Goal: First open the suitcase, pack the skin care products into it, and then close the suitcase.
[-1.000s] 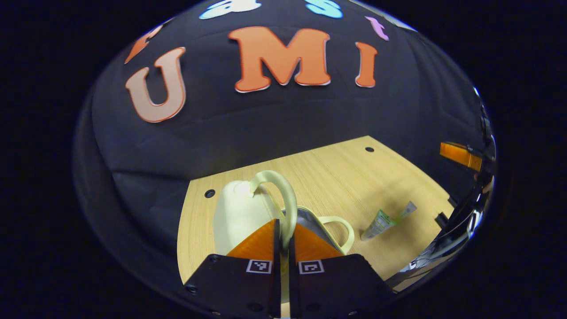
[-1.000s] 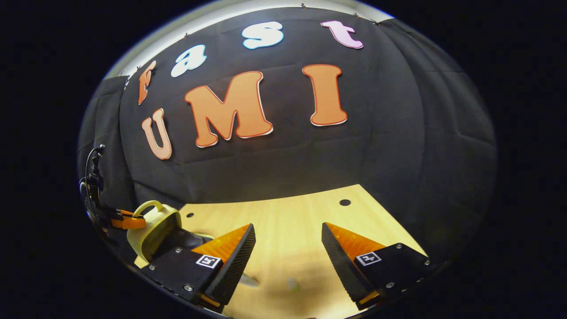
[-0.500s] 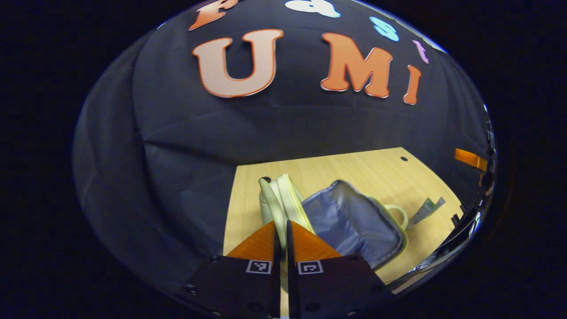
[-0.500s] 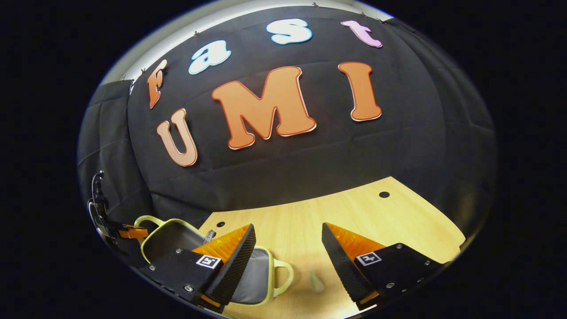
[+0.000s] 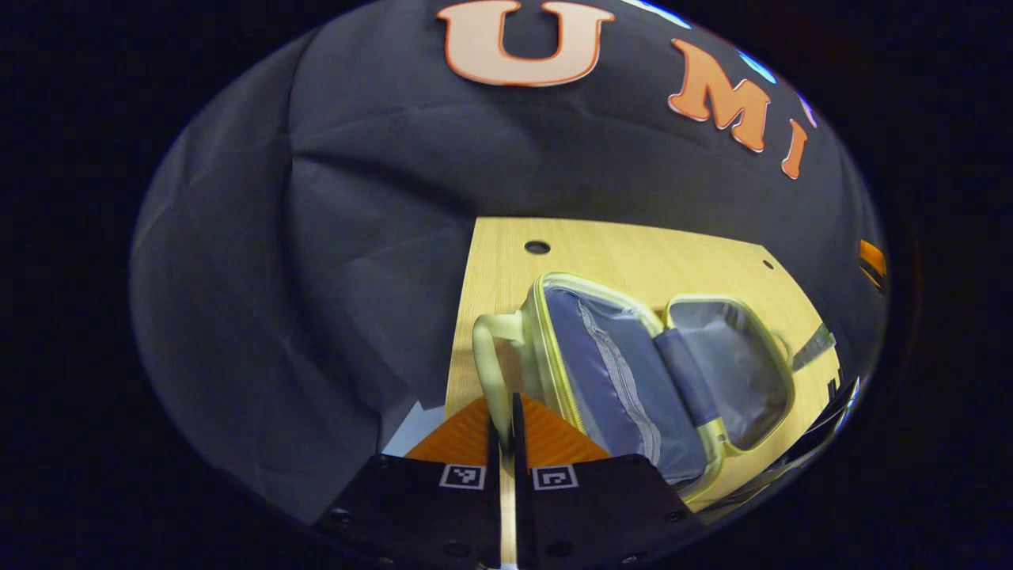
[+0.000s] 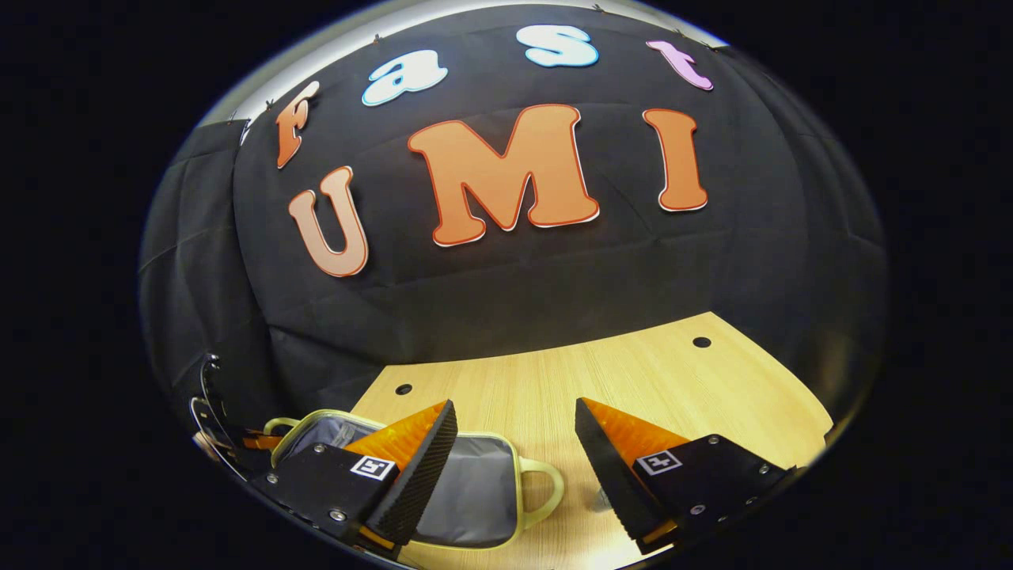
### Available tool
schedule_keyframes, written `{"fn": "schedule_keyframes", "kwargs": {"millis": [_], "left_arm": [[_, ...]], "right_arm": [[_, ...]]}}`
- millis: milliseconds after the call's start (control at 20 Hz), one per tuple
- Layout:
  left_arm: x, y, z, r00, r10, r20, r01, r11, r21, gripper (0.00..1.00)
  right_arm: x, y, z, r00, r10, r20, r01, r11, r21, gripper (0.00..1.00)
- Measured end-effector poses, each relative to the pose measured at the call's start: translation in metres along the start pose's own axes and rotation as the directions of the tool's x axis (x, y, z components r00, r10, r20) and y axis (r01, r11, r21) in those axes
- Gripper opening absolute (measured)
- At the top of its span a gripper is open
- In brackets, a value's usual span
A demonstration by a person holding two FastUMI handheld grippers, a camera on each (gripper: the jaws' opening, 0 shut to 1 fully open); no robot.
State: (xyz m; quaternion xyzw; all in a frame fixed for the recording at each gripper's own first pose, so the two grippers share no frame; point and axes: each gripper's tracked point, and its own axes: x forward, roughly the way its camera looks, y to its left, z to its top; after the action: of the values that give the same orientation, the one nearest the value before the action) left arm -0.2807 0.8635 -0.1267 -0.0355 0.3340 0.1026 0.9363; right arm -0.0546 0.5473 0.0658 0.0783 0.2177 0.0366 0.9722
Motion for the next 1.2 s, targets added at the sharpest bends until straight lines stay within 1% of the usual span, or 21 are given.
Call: {"fn": "schedule_keyframes", "kwargs": {"millis": [200,300,450,500,600,650,700,850,950,1050,1200], "left_arm": [[0.034,0.014,-0.033,0.998,0.021,-0.053,-0.021,1.000,-0.016,0.07],[0.046,0.017,-0.044,0.997,0.015,-0.076,-0.018,0.999,-0.039,0.08],[0.053,0.019,-0.052,0.995,0.004,-0.097,-0.012,0.997,-0.078,0.08],[0.054,0.023,-0.056,0.994,0.013,-0.105,-0.022,0.997,-0.079,0.08],[0.052,0.033,-0.055,0.990,0.080,-0.112,-0.085,0.996,-0.037,0.17],[0.051,0.034,-0.054,0.989,0.096,-0.112,-0.099,0.995,-0.018,0.27],[0.051,0.031,-0.048,0.989,0.106,-0.102,-0.108,0.994,-0.008,0.27],[0.038,0.038,-0.033,0.981,0.188,-0.051,-0.186,0.982,0.039,0.59],[0.026,0.026,-0.024,0.980,0.198,-0.033,-0.196,0.979,0.048,0.87],[0.014,0.006,-0.009,0.981,0.194,-0.009,-0.193,0.980,0.041,0.90],[-0.008,-0.029,0.022,0.976,0.208,0.067,-0.210,0.977,0.027,1.00]], "right_arm": [[-0.002,-0.006,-0.009,0.999,-0.042,-0.024,0.042,0.999,-0.018,0.95],[-0.003,-0.009,-0.011,0.998,-0.056,-0.030,0.056,0.998,-0.020,0.95],[-0.006,-0.016,-0.011,0.997,-0.073,-0.032,0.072,0.997,-0.023,0.95],[-0.007,-0.017,-0.012,0.997,-0.077,-0.031,0.077,0.997,-0.025,0.95],[-0.008,-0.022,-0.013,0.996,-0.084,-0.030,0.083,0.996,-0.028,0.95],[-0.009,-0.024,-0.013,0.996,-0.083,-0.030,0.083,0.996,-0.028,0.95],[-0.009,-0.026,-0.015,0.996,-0.084,-0.032,0.083,0.996,-0.028,0.95],[-0.012,-0.036,-0.017,0.996,-0.086,-0.034,0.085,0.996,-0.034,0.95],[-0.012,-0.043,-0.015,0.996,-0.085,-0.027,0.084,0.996,-0.036,0.95],[-0.014,-0.055,-0.017,0.996,-0.086,-0.025,0.085,0.996,-0.038,0.95],[-0.014,-0.078,-0.020,0.996,-0.084,-0.039,0.082,0.996,-0.047,0.95]]}}
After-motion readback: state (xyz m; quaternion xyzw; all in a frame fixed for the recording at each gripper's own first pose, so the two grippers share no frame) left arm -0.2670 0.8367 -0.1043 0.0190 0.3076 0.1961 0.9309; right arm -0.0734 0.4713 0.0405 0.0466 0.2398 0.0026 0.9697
